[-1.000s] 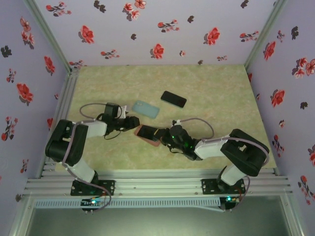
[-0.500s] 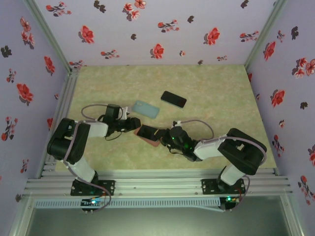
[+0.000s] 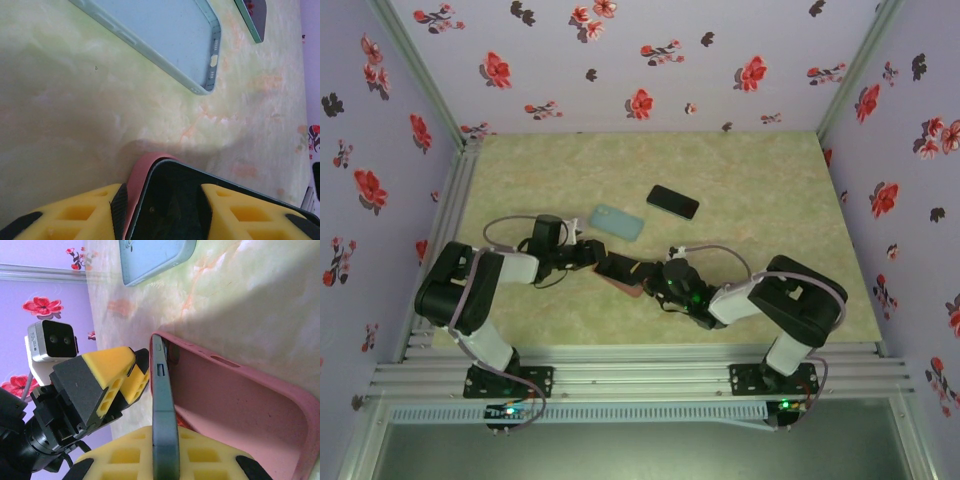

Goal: Put the phone into the phone case

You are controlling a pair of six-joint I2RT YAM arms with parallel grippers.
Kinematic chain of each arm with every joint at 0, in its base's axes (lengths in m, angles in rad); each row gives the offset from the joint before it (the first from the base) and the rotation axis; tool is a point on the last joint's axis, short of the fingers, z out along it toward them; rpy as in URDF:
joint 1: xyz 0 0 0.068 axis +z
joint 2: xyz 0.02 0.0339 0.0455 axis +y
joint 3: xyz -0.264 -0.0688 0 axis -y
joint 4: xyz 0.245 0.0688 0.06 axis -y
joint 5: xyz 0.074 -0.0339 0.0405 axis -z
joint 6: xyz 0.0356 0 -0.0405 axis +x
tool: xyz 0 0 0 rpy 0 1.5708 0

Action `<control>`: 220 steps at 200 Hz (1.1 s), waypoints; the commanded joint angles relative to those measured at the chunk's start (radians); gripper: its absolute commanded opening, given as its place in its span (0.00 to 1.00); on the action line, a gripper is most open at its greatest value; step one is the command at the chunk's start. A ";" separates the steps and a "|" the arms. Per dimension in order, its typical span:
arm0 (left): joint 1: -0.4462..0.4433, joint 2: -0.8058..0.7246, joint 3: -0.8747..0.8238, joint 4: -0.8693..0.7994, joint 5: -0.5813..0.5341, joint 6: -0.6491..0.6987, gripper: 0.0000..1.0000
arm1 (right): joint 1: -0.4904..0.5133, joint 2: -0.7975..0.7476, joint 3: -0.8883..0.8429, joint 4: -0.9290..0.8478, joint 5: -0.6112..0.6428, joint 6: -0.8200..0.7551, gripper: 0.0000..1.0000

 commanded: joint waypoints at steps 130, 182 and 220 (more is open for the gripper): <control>-0.071 -0.033 -0.107 0.010 0.042 -0.076 0.45 | 0.009 0.065 0.023 -0.029 0.029 0.009 0.00; -0.072 -0.060 -0.112 0.003 0.039 -0.079 0.45 | 0.008 0.052 0.022 -0.060 0.031 0.000 0.00; -0.073 -0.078 -0.128 0.009 0.038 -0.084 0.45 | 0.008 0.049 0.039 -0.100 0.026 -0.012 0.00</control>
